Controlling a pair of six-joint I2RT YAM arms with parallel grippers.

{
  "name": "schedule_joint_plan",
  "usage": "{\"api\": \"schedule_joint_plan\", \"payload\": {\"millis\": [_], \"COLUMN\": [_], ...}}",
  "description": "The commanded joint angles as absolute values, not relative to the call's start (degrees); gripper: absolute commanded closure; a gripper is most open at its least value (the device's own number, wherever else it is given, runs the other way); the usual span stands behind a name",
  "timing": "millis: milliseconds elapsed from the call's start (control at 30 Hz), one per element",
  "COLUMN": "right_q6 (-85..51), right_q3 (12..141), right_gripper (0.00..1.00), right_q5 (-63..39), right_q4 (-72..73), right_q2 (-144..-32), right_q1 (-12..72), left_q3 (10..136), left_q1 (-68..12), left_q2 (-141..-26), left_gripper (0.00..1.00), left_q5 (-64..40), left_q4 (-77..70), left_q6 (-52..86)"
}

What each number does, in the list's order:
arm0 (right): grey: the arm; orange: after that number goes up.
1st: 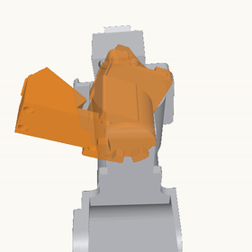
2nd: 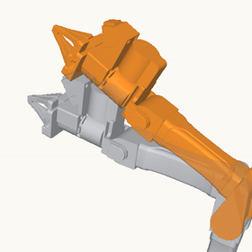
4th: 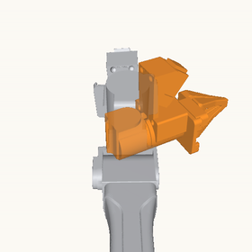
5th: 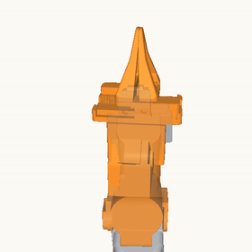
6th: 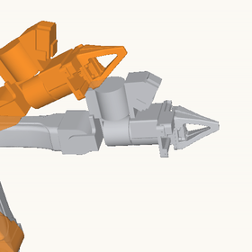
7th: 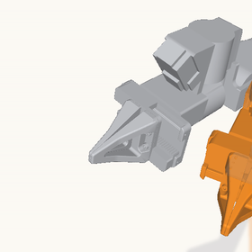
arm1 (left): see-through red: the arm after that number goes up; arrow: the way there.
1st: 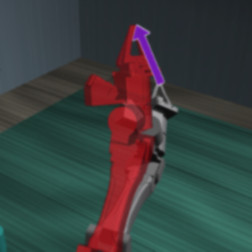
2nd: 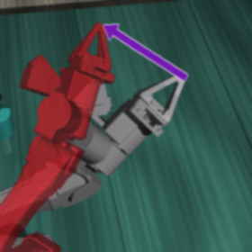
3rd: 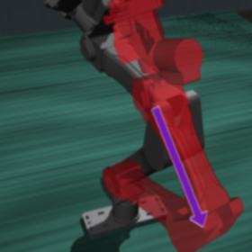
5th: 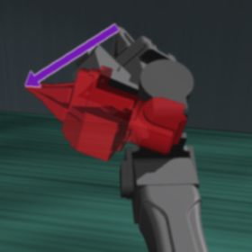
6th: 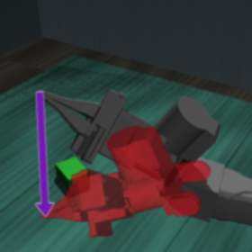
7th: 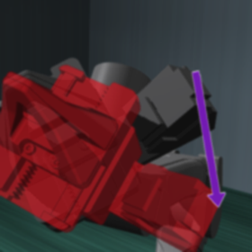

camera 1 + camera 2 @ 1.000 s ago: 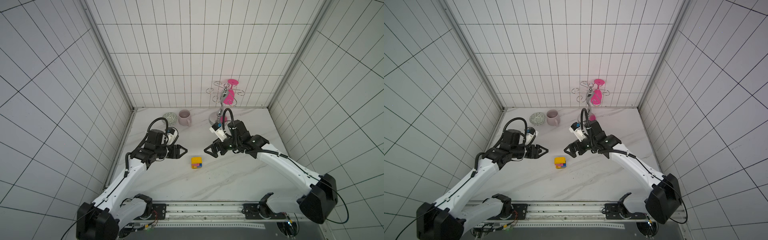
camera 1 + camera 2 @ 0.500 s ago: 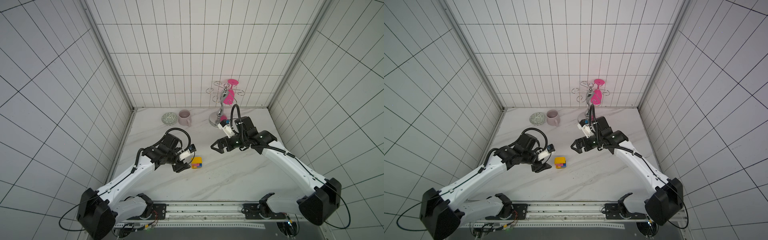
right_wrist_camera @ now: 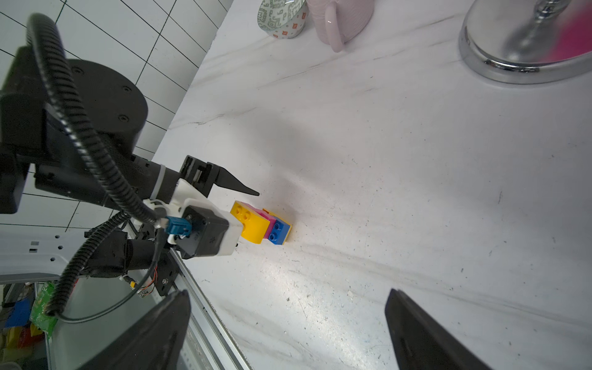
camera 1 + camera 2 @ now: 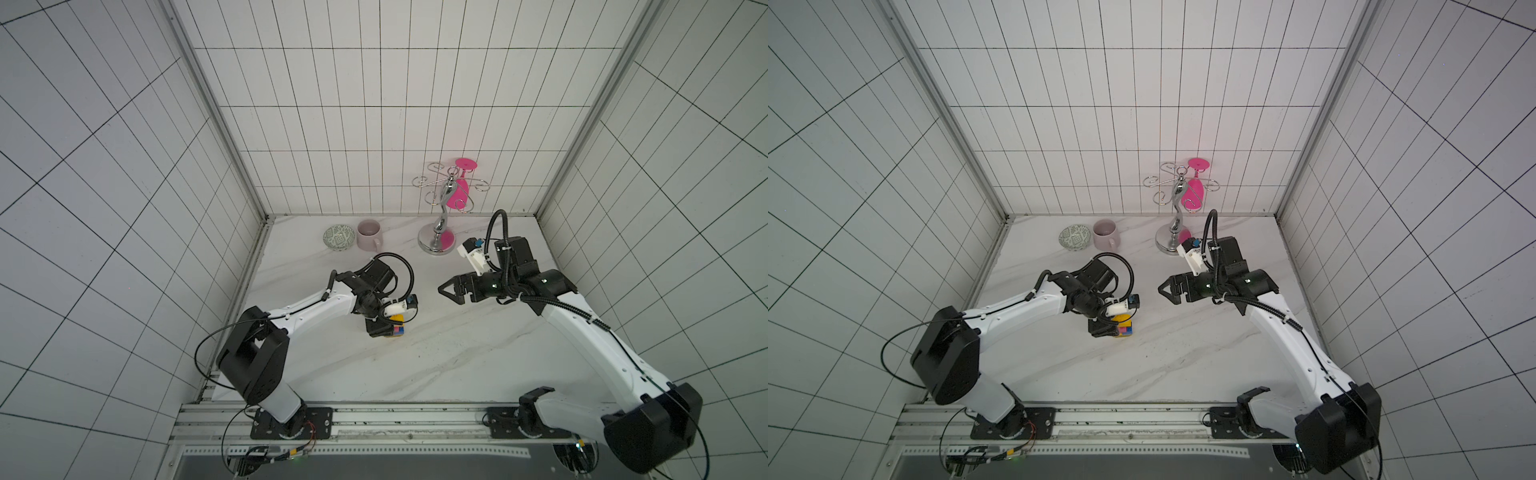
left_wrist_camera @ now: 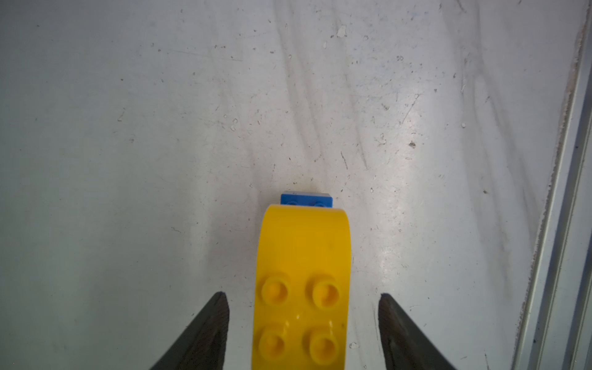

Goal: Assemble the letter s with lego
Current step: Adjust the lego brick at the center of the board.

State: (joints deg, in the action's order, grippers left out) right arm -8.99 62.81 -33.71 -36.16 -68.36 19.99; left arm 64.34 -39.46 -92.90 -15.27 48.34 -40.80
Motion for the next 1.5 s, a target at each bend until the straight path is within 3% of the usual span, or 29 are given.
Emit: {"api": "schedule_joint_plan", "payload": {"millis": [0, 900, 1333, 1467], "right_q6": [-9.57, -11.59, -12.3, -12.49], "right_q3": [60.68, 58.26, 57.42, 57.07], "right_gripper": [0.01, 0.01, 0.01, 0.01], "right_q5": [-36.46, -38.67, -39.46, -39.46], "right_q4": [-34.62, -32.18, -30.59, -30.37], "right_q2": [-66.82, -63.46, -63.12, -63.04], "right_q1": [18.39, 16.89, 16.56, 16.44], "left_q3": [66.45, 63.33, 60.03, 60.27], "left_q1": [-40.17, -40.69, -40.69, -40.69], "left_q2": [-94.71, -101.18, -99.1, -98.86], "left_gripper": [0.35, 0.37, 0.45, 0.52], "left_q5": [-13.86, -11.88, -9.45, -9.4], "left_q4": [48.82, 41.58, 37.79, 38.19], "left_q6": [-41.62, -38.49, -36.77, -36.65]}}
